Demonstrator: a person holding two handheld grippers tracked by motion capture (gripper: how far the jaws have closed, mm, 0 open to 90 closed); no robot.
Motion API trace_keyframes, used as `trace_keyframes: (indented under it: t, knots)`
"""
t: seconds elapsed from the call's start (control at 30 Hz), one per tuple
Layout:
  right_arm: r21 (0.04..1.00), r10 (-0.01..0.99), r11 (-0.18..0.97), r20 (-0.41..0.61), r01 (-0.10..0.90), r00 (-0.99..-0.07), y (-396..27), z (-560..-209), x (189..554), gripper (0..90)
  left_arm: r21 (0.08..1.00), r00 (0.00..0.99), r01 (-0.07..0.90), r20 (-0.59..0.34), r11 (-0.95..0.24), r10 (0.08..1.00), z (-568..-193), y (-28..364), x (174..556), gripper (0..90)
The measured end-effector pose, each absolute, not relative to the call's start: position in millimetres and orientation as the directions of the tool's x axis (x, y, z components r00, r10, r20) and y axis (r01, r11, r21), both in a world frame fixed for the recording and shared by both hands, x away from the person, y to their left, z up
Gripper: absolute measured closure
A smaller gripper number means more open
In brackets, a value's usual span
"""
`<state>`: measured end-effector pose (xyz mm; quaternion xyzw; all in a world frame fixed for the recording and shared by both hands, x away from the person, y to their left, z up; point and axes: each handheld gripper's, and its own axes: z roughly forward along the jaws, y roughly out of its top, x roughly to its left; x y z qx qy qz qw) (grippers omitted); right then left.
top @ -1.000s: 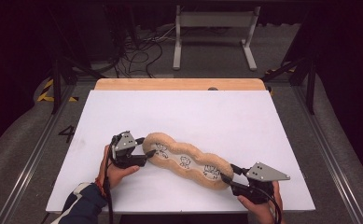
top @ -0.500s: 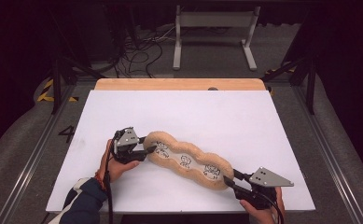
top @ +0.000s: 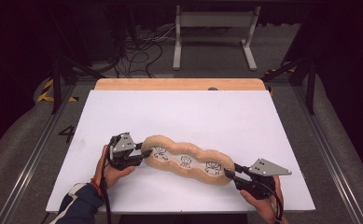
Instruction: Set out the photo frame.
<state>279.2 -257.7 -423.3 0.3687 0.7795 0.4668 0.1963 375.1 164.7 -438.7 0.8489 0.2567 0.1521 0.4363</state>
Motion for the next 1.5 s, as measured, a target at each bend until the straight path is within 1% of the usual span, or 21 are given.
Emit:
trace_keyframes:
  t: [0.23, 0.53, 0.8, 1.13, 1.2, 1.3, 1.5]
  knots:
    - [0.869, 0.759, 0.297, 0.036, 0.395, -0.650, -257.0, -423.2, 291.1, 65.7, 0.810, 0.811, 0.322, 0.031, -0.490, 0.584, -437.2, 168.5, 361.8, 61.8]
    - [0.862, 0.762, 0.324, 0.007, 0.390, -0.648, -252.1, -422.2, 305.2, 66.1, 0.807, 0.807, 0.333, 0.023, -0.487, 0.590, -435.8, 174.8, 346.4, 60.6]
    - [0.860, 0.756, 0.349, -0.024, 0.372, -0.654, -245.5, -421.5, 316.7, 66.1, 0.801, 0.806, 0.330, 0.036, -0.499, 0.591, -435.7, 179.2, 337.8, 59.9]
    - [0.856, 0.754, 0.375, -0.057, 0.357, -0.654, -243.6, -421.2, 314.8, 65.5, 0.808, 0.804, 0.325, 0.038, -0.492, 0.594, -437.5, 179.1, 337.9, 59.9]
    - [0.845, 0.740, 0.407, -0.082, 0.347, -0.667, -243.8, -419.1, 315.0, 65.0, 0.808, 0.804, 0.322, 0.041, -0.493, 0.593, -437.6, 179.1, 338.0, 59.9]
    - [0.845, 0.737, 0.409, -0.083, 0.344, -0.671, -244.6, -419.2, 314.0, 64.7, 0.804, 0.808, 0.311, 0.056, -0.507, 0.586, -436.8, 178.5, 337.4, 59.8]
    - [0.846, 0.740, 0.395, -0.062, 0.359, -0.669, -246.9, -419.0, 312.4, 62.5, 0.811, 0.809, 0.310, 0.050, -0.496, 0.586, -438.1, 178.6, 340.0, 59.8]
